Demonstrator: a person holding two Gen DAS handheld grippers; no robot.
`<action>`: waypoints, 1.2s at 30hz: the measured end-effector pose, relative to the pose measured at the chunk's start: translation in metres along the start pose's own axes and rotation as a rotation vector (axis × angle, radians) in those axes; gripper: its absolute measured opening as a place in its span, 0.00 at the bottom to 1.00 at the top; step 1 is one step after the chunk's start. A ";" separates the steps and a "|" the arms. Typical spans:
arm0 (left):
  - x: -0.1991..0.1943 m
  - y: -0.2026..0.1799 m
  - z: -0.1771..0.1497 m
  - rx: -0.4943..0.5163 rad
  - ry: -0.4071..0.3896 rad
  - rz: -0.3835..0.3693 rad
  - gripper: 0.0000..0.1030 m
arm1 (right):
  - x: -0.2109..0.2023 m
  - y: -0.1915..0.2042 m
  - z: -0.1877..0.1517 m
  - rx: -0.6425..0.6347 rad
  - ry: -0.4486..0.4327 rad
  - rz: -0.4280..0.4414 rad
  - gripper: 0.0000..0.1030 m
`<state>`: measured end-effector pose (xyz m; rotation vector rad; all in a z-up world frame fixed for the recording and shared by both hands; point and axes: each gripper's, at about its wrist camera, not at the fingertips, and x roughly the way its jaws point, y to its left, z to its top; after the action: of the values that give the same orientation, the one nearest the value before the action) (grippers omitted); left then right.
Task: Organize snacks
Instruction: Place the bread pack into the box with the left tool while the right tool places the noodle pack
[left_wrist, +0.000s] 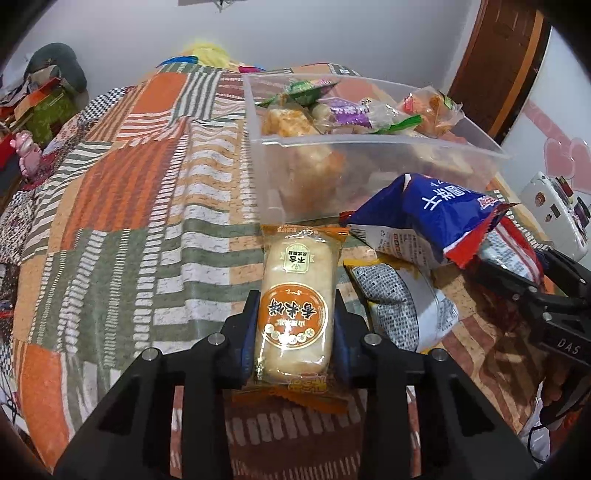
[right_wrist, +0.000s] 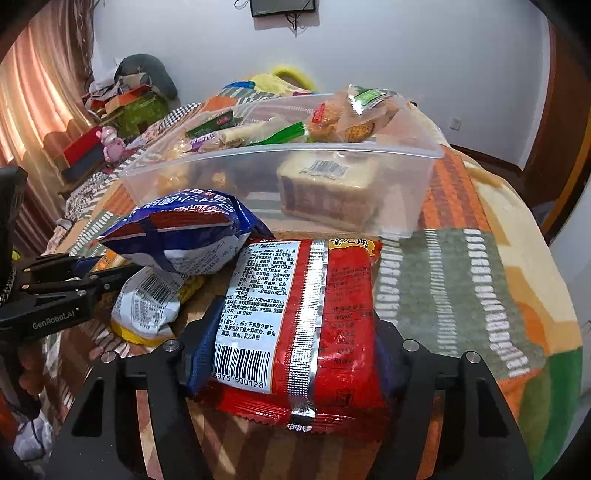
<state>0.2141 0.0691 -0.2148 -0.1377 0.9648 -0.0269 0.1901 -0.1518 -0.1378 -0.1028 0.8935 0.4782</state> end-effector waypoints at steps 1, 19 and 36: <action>-0.003 0.000 0.000 -0.001 -0.005 0.005 0.34 | -0.003 -0.001 0.000 0.005 -0.004 0.000 0.62; -0.075 -0.021 0.048 0.013 -0.207 -0.015 0.34 | -0.062 -0.012 0.041 0.023 -0.212 0.000 0.63; -0.025 -0.020 0.117 -0.006 -0.197 -0.006 0.34 | -0.002 -0.001 0.108 0.013 -0.211 0.055 0.63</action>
<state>0.2964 0.0636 -0.1266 -0.1456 0.7674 -0.0153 0.2679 -0.1234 -0.0689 -0.0155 0.6942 0.5241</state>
